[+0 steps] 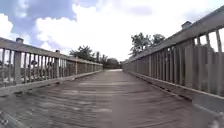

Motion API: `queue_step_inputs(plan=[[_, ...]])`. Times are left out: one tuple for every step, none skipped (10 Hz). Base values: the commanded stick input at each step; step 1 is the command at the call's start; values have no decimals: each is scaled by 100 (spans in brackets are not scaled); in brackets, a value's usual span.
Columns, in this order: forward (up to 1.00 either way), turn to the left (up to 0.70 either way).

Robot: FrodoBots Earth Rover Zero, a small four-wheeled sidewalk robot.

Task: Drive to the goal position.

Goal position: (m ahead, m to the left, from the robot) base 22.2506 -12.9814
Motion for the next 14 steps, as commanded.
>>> queue_step_inputs(plan=[[100,0],[100,0],[100,0],[100,0],[100,0],[100,0],[100,0],[100,0],[100,0],[100,0],[100,0],[100,0],[100,0],[100,0]])
